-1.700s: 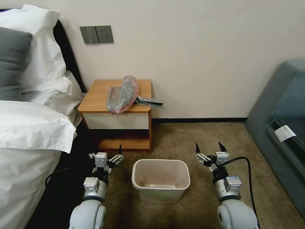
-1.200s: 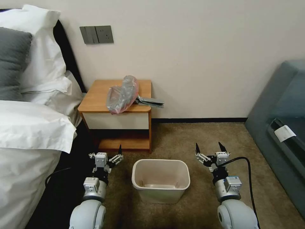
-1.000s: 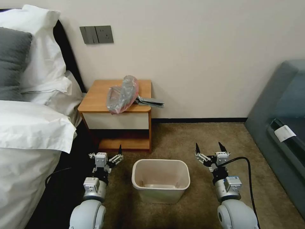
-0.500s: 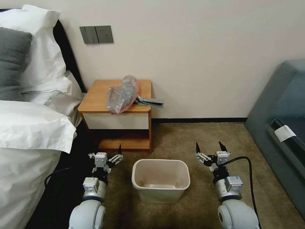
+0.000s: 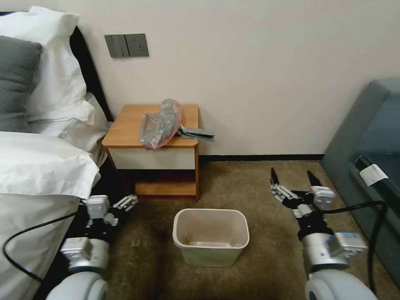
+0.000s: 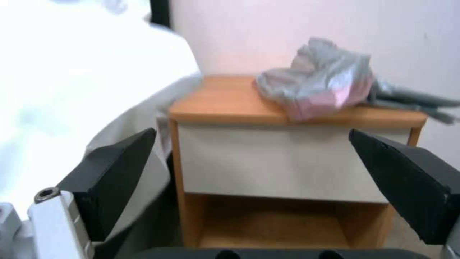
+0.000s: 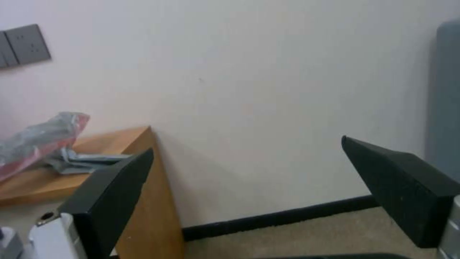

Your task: Pick up the garbage bag from the table and place it over the trash can.

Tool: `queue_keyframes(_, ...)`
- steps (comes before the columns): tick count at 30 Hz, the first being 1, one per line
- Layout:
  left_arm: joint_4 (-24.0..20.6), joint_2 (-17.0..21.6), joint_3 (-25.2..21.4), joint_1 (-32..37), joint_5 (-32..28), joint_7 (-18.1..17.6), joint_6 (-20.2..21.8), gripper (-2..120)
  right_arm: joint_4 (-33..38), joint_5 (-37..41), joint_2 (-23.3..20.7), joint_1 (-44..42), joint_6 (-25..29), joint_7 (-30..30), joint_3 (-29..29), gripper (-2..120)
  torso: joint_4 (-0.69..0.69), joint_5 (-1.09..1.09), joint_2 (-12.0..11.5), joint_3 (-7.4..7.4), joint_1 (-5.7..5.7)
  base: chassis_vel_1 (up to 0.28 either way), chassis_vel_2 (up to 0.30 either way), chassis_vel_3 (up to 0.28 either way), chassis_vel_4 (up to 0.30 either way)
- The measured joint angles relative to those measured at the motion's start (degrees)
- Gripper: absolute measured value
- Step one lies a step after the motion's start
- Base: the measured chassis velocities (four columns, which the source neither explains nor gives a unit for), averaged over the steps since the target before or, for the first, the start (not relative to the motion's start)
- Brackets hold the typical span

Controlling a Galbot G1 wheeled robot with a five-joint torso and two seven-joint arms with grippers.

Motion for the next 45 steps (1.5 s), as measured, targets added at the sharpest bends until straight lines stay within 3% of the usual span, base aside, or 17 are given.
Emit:
queue_keyframes(1, 0.0, 0.0, 0.0, 0.0, 0.0, 0.0, 0.0, 100, 0.0, 0.0, 0.0, 0.0, 0.0, 0.0, 0.0, 100, 0.0, 0.0, 0.0, 0.0, 0.0, 0.0, 0.0, 0.0, 0.0)
queue_keyframes(2, -3.89, 0.41, -1.93, 1.86, -2.16, -0.11, 1.42, 100, 0.24, 0.83, -0.09, -0.3, -0.35, 0.08, -0.28, 100, 0.01, 0.02, 0.0, 0.0, 0.0, 0.0, 0.0, 0.0, 0.0)
queue_keyframes(4, -7.0, 0.76, -3.56, 3.44, -4.05, -0.19, 2.58, 100, 0.05, 1.5, -0.32, -0.31, -0.37, -0.12, -0.24, 100, 0.01, 0.04, 0.0, 0.0, 0.0, 0.0, 0.0, 0.0, 0.0)
queue_keyframes(6, -7.74, 0.95, -4.46, 4.34, -5.07, -0.22, 3.23, 100, -0.17, 2.19, -0.52, -0.31, -0.4, -0.48, -0.09, 100, 0.0, 0.04, 0.0, 0.0, 0.0, 0.0, 0.0, 0.0, 0.0)
queue_keyframes(14, -7.98, 1.34, -5.82, 5.83, -6.63, -0.2, 4.16, 100, -1.06, 6.28, -3.21, -0.13, -1.65, -1.75, 0.62, 100, 0.0, 0.02, 0.0, 0.0, 0.0, 0.0, 0.0, 0.0, 0.0)
queue_keyframes(16, -7.97, 3.19, -2.65, 6.62, -5.36, 1.55, 1.91, 100, -1.35, 7.44, -3.87, 0.2, -1.63, -1.88, 0.68, 100, 0.0, 0.03, 0.0, 0.01, 0.0, 0.0, 0.0, 0.0, 0.0)
queue_keyframes(20, -7.88, 4.26, -0.66, 6.68, -4.57, 2.01, 0.36, 100, -1.51, 13.21, -4.11, 0.53, -2.38, -1.63, 0.13, 100, 0.0, 0.03, 0.0, 0.01, -0.01, 0.0, 0.0, 0.0, 0.0)
queue_keyframes(24, -7.77, 4.26, 0.04, 6.63, -4.32, 1.91, 0.1, 100, -1.98, 19.92, -4.77, 1.19, -3.54, -1.01, -0.14, 100, 0.0, 0.03, 0.0, 0.0, 0.0, 0.0, 0.0, 0.0, 0.0)
queue_keyframes(32, -7.65, 3.86, -0.1, 6.47, -3.48, 1.19, 0.21, 100, -4.66, 22.99, -7.27, 5.35, -3.43, 0.63, -0.56, 100, 0.0, 0.03, 0.0, 0.01, -0.01, 0.0, 0.0, 0.0, 0.0)
queue_keyframes(36, -7.61, 3.48, -0.69, 6.46, -3.39, 1.13, 0.17, 100, -5.76, 28.57, -8.13, 7.81, -3.79, 1.55, -1.31, 100, 0.0, 0.03, 0.0, 0.01, 0.0, 0.0, 0.0, 0.0, 0.0)
queue_keyframes(39, -7.58, 3.33, -1.19, 6.69, -3.43, 1.12, 0.16, 100, -6.96, 39.21, -8.98, 10.07, -5.56, 3.27, -1.9, 100, 0.01, 0.03, 0.0, 0.01, 0.0, 0.0, 0.0, 0.0, 0.0)
queue_keyframes(40, -7.56, 3.32, -1.37, 6.78, -3.45, 1.12, 0.13, 100, -7.68, 46.38, -9.38, 11.34, -6.87, 4.8, -1.88, 100, 0.0, 0.03, 0.0, 0.01, 0.0, 0.0, 0.0, 0.0, 0.0)
queue_keyframes(41, -7.56, 3.32, -1.37, 6.78, -3.45, 1.12, 0.13, 100, -7.68, 46.38, -9.38, 11.34, -6.87, 4.8, -1.88, 100, 0.0, 0.03, 0.0, 0.01, 0.0, 0.0, 0.0, 0.0, 0.0)
queue_keyframes(45, -7.55, 2.93, -1.72, 7.2, -3.67, 1.12, 0.05, 100, -11.13, 70.77, -10.17, 16.67, -11.34, 10.81, -0.62, 100, 0.0, 0.03, 0.0, 0.01, 0.0, 0.0, 0.0, 0.0, 0.0)
